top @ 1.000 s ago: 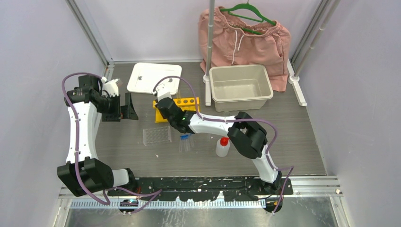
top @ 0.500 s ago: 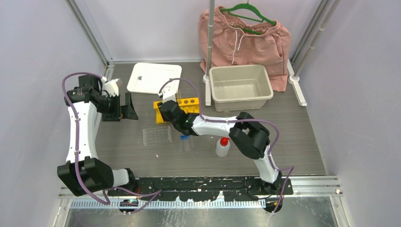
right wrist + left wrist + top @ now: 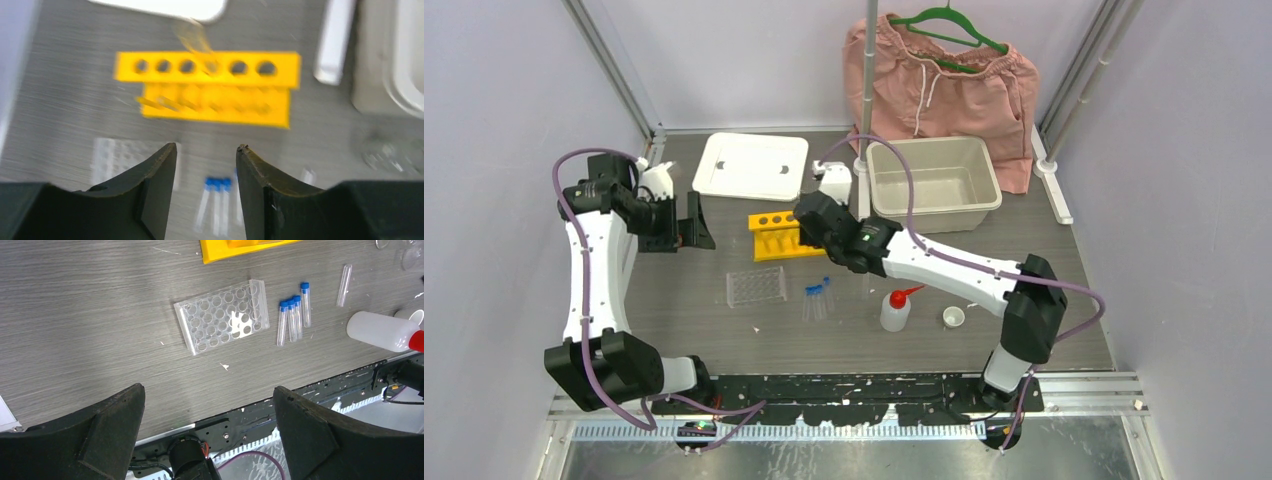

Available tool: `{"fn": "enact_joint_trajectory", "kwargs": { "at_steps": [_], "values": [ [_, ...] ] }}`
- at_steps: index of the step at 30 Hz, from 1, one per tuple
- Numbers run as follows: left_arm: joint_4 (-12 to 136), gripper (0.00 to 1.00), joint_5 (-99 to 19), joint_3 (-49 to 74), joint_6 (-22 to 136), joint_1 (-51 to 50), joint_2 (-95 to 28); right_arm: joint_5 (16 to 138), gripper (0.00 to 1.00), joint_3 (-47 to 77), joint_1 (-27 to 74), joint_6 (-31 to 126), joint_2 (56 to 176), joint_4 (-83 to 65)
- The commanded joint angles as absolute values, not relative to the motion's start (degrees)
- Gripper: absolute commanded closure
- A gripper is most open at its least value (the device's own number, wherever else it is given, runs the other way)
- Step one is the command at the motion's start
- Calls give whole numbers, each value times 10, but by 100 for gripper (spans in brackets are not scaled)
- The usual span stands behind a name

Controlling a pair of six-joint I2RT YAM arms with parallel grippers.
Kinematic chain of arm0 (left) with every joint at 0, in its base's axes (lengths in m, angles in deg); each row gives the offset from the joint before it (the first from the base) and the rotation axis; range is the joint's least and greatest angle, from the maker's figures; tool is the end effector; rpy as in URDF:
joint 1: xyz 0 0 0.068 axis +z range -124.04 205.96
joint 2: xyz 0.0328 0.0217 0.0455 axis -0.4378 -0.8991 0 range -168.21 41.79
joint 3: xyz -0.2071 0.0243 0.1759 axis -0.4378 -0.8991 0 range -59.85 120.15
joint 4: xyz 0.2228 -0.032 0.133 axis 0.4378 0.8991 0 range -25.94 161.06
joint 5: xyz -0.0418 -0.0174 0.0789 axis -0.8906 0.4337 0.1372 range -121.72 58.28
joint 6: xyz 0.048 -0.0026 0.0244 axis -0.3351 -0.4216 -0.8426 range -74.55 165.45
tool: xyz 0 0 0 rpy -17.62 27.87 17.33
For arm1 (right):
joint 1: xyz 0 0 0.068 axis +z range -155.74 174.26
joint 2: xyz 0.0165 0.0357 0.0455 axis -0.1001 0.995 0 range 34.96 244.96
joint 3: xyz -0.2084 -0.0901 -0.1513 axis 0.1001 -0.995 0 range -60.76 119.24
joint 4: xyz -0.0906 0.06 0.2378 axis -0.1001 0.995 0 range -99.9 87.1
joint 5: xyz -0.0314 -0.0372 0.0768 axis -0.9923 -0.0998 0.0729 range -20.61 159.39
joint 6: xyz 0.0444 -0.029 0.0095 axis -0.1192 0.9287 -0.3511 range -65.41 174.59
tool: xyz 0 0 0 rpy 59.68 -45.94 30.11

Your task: Organize the chemistry lab equipment

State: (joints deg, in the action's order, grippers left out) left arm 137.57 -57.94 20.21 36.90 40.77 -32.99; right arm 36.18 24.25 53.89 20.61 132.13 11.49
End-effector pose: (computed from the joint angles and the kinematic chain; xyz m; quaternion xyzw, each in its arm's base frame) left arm 0.2248 0.0430 0.3521 -0.0094 0.9573 -0.1809 0.2251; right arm 0.2148 0.3280 0.3252 -0.0557 0.8533 0.1581 0.4938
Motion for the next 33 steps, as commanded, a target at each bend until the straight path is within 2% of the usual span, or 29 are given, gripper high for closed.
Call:
{"fn": "enact_joint_trajectory", "kwargs": {
  "at_steps": [1, 5, 16, 33],
  "values": [
    [1382, 0, -601, 232, 367, 412, -331, 370, 48, 166, 495, 60, 1280, 273],
    [1384, 0, -602, 236, 367, 411, -331, 418, 50, 103, 452, 17, 1271, 262],
    [1385, 0, -601, 232, 367, 411, -321, 440, 55, 121, 427, 19, 1367, 273],
    [1395, 0, -601, 243, 366, 411, -314, 492, 63, 101, 413, 31, 1424, 231]
  ]
}}
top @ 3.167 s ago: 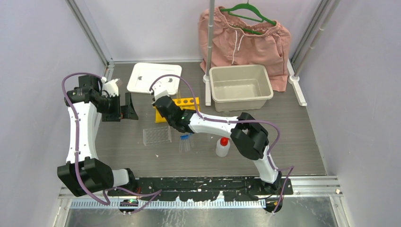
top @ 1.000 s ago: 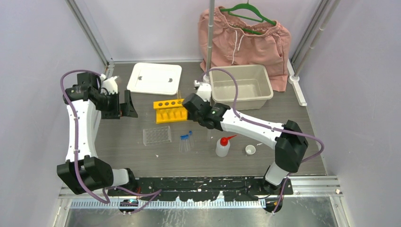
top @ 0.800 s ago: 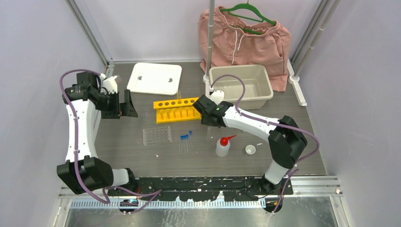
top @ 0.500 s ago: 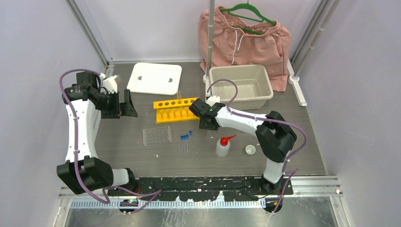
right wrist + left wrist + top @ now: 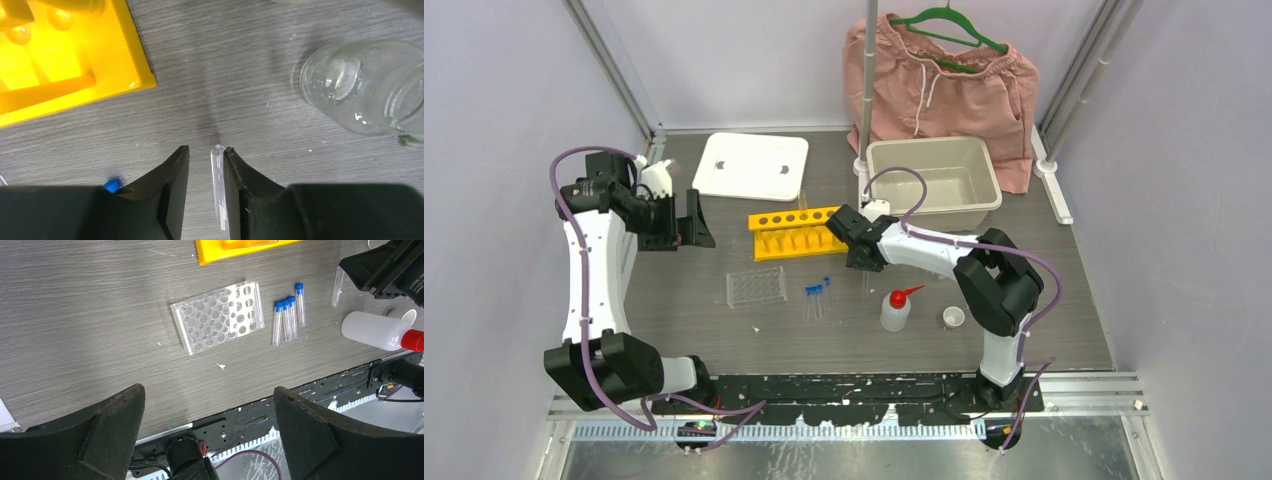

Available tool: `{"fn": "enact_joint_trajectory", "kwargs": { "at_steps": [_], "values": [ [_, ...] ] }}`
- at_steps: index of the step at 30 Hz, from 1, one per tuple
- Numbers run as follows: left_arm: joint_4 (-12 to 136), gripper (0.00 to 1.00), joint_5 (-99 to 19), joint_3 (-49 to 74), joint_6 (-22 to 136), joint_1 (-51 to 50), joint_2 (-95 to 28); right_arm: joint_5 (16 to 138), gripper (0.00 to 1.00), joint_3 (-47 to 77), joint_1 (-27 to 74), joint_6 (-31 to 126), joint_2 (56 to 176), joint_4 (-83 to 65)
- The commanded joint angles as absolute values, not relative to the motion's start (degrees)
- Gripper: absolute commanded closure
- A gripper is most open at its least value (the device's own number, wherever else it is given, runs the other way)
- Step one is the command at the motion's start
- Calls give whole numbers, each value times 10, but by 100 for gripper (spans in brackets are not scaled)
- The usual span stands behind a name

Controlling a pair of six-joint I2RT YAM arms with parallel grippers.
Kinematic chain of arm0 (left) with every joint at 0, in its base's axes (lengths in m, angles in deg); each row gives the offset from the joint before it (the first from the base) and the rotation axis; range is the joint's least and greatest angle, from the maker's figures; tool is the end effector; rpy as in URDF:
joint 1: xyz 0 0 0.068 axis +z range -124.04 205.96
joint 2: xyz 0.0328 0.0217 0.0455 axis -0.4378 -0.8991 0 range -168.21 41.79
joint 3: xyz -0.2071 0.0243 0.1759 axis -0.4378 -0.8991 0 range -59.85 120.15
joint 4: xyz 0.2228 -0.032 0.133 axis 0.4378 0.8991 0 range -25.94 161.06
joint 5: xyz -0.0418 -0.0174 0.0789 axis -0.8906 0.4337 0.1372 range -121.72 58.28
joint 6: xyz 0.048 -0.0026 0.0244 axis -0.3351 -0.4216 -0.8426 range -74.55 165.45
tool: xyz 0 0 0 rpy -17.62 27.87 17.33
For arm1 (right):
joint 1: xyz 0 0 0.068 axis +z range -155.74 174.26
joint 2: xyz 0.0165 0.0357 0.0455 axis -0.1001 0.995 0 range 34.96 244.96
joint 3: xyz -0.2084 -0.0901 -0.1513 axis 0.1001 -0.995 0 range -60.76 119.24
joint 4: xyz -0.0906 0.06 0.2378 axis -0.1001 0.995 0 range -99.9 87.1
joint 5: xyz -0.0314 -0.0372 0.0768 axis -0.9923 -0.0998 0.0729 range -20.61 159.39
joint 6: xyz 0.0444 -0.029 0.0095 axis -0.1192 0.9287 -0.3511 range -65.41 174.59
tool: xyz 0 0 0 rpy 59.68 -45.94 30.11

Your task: Organize the chemistry lab equipment

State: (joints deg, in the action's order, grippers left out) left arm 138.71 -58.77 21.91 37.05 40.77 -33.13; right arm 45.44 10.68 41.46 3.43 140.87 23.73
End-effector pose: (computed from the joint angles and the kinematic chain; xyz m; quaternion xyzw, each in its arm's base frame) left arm 0.2239 0.0423 0.3593 -0.0084 0.9551 -0.1872 0.2294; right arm 0.2607 0.2602 0.1794 0.0725 0.9585 0.0075 0.2756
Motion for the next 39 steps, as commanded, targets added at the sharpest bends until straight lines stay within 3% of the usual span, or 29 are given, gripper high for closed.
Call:
{"fn": "enact_joint_trajectory", "kwargs": {
  "at_steps": [1, 8, 23, 32, 39],
  "values": [
    [1396, 0, -601, 244, 366, 411, -314, 493, 63, 102, 413, 32, 1426, 233],
    [1399, 0, -603, 248, 366, 411, -309, 487, 63, 95, 418, 34, 1417, 239],
    [1401, 0, -602, 249, 365, 411, -302, 384, 52, 85, 474, 34, 1357, 253],
    [1403, 0, -600, 242, 357, 412, -293, 364, 52, 72, 478, 12, 1370, 258],
    [1404, 0, -599, 242, 352, 411, -289, 373, 57, 69, 478, -5, 1380, 254]
  ]
}}
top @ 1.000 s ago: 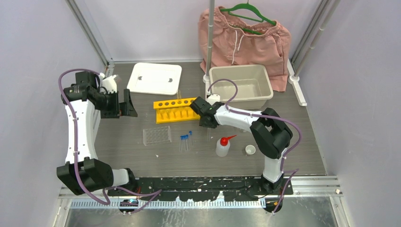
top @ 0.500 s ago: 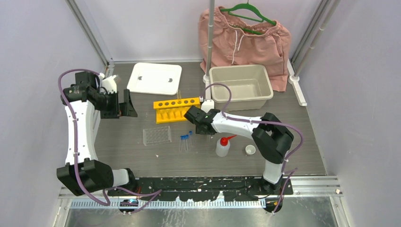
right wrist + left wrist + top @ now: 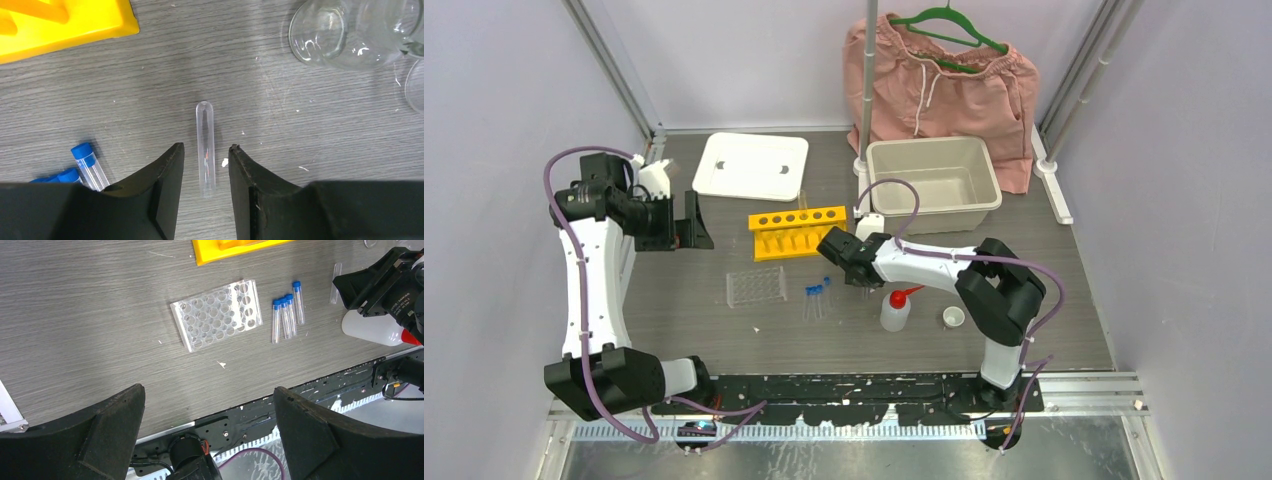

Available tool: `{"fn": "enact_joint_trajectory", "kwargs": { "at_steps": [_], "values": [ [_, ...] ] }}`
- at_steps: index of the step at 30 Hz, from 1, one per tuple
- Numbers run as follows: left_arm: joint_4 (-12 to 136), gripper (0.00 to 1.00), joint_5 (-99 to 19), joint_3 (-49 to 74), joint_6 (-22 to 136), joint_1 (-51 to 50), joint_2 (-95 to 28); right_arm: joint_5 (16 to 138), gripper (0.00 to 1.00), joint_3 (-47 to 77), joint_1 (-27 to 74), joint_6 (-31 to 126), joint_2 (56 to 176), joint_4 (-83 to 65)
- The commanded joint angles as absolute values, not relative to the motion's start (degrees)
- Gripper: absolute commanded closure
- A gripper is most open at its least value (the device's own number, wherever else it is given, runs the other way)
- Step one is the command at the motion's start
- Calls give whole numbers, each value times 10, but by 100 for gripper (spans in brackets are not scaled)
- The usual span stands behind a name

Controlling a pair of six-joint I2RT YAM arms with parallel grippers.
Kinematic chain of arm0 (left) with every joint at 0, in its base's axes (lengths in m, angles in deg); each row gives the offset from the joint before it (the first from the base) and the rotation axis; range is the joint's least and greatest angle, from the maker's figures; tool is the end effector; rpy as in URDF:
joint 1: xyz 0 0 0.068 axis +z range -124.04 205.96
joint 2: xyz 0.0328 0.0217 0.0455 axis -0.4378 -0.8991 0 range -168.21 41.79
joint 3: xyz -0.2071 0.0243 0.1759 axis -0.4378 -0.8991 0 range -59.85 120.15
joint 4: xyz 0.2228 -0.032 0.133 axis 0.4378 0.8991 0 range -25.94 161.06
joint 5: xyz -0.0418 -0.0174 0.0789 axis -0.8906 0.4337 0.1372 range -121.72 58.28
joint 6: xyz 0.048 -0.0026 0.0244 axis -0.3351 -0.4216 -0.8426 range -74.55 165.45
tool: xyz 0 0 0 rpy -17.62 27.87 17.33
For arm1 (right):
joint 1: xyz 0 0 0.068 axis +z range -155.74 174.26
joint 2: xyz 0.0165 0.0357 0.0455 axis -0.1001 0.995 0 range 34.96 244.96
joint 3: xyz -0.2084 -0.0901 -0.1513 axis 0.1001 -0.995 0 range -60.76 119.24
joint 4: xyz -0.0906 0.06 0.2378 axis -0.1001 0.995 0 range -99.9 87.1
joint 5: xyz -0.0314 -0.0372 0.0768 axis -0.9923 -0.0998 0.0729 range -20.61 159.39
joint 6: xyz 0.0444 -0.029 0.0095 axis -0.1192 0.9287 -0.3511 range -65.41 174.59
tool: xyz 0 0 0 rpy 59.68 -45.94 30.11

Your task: Organize the chemistry lab equipment

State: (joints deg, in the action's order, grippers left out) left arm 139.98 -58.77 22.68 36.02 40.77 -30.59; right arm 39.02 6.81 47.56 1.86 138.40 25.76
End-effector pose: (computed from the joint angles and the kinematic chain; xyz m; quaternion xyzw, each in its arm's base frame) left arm 0.2111 0.0389 0.3709 0.0045 0.9519 -0.1807 0.2474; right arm 0.2225 0.2684 0.1761 0.0373 0.9528 -0.0318 0.2997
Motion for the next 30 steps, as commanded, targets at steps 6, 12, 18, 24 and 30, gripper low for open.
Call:
{"fn": "enact_joint_trajectory", "kwargs": {
  "at_steps": [6, 12, 18, 24, 30],
  "values": [
    [1406, 0, -602, 249, 354, 412, -292, 376, 59, 75, 483, -15, 1396, 262],
    [1405, 0, -601, 252, 354, 412, -293, 339, 59, 88, 506, -23, 1405, 277],
    [1406, 0, -601, 254, 354, 411, -295, 355, 59, 80, 505, -42, 1408, 268],
    [1408, 0, -600, 255, 351, 411, -295, 368, 60, 68, 497, -51, 1404, 256],
    [1407, 0, -600, 256, 352, 411, -296, 384, 64, 52, 490, -50, 1402, 235]
  ]
}}
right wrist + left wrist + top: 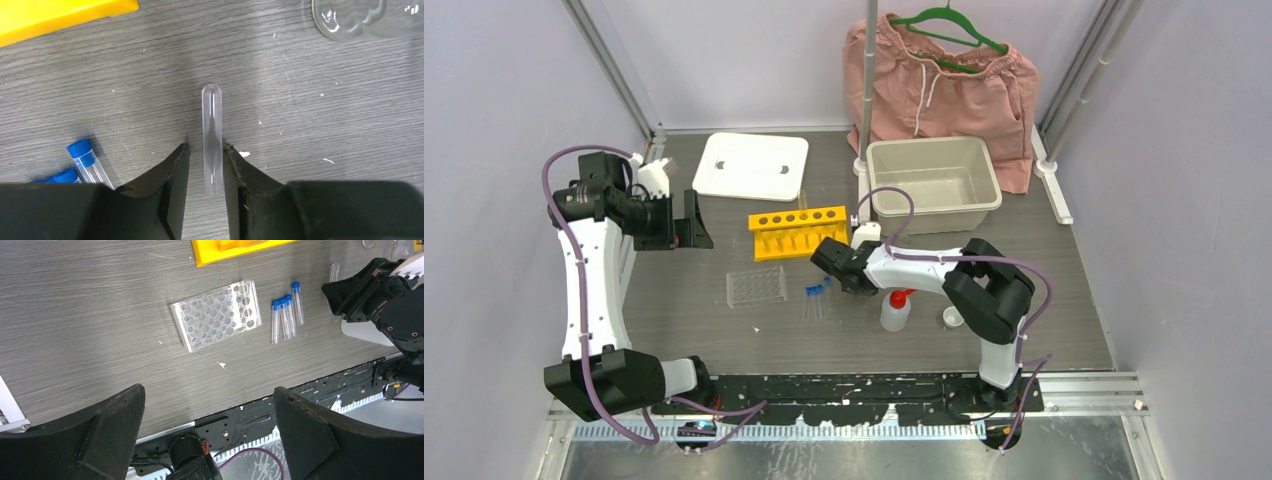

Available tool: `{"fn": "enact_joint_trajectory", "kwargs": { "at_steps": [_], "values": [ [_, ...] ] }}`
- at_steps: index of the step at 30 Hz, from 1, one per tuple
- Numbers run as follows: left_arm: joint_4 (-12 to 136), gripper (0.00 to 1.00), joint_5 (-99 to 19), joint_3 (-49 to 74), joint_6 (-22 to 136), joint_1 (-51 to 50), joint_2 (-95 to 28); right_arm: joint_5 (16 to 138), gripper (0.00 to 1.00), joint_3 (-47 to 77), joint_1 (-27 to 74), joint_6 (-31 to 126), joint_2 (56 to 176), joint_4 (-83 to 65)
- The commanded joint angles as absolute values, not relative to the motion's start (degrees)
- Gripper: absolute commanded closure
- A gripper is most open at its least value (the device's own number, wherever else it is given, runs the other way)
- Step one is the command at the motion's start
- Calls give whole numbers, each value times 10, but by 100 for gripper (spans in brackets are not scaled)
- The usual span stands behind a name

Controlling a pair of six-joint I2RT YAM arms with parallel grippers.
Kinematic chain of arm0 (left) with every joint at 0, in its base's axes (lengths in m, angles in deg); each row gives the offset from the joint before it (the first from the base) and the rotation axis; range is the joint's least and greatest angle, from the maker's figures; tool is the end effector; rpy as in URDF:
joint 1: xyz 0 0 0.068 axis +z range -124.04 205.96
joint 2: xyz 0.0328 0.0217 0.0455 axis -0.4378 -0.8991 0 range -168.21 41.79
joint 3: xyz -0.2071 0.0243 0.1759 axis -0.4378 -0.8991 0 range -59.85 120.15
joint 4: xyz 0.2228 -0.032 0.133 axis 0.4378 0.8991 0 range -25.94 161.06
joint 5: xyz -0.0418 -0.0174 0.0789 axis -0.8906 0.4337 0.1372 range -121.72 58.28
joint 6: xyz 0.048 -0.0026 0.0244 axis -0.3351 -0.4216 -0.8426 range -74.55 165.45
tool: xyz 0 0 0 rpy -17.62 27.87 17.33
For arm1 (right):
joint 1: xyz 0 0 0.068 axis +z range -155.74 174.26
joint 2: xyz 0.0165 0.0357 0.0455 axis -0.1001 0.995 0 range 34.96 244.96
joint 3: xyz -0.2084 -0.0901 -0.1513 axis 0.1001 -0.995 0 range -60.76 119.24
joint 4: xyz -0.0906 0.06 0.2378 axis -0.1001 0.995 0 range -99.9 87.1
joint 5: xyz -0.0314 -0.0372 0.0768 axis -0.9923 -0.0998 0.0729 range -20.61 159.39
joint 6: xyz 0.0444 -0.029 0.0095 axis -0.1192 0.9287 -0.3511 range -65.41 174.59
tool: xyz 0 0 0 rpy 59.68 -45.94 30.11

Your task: Organize the chemistry lab equipment

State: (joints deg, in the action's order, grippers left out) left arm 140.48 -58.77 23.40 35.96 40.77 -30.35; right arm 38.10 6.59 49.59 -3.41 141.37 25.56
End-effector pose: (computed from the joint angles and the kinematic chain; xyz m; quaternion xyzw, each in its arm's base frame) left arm 0.2091 0.0384 0.3748 0.0059 0.9511 -0.1796 0.2512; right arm 0.2146 0.2777 0.1584 0.0585 0.9531 -0.0385 0.2945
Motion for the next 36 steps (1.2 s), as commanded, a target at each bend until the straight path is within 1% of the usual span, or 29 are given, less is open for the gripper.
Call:
{"fn": "enact_joint_trajectory", "kwargs": {
  "at_steps": [1, 5, 9, 12, 14, 15, 16, 18, 19, 20, 32, 34, 36],
  "values": [
    [1407, 0, -601, 256, 353, 411, -297, 388, 66, 53, 490, -47, 1404, 233],
    [1407, 0, -605, 259, 355, 411, -298, 419, 76, 38, 490, -45, 1401, 199],
    [1411, 0, -609, 266, 357, 411, -298, 427, 86, 46, 491, -40, 1404, 200],
    [1414, 1, -614, 269, 357, 411, -296, 435, 90, 51, 491, -30, 1393, 197],
    [1415, 2, -617, 268, 356, 411, -295, 441, 88, 64, 490, -19, 1388, 209],
    [1415, 2, -618, 268, 356, 411, -294, 441, 84, 74, 489, -15, 1389, 222],
    [1415, 2, -619, 268, 356, 411, -293, 440, 78, 80, 486, -12, 1390, 230],
    [1415, 2, -620, 268, 357, 411, -293, 441, 62, 82, 480, -9, 1389, 233],
    [1415, 2, -620, 268, 357, 411, -292, 442, 58, 80, 475, -7, 1389, 232],
    [1415, 2, -620, 268, 356, 411, -292, 442, 57, 78, 470, -7, 1390, 230],
    [1415, 2, -620, 270, 353, 412, -296, 429, 57, 98, 461, 18, 1424, 220],
    [1414, 2, -620, 270, 354, 412, -297, 421, 62, 98, 461, 20, 1425, 218],
    [1413, 2, -623, 270, 354, 411, -298, 422, 70, 100, 461, 20, 1426, 217]
  ]
}}
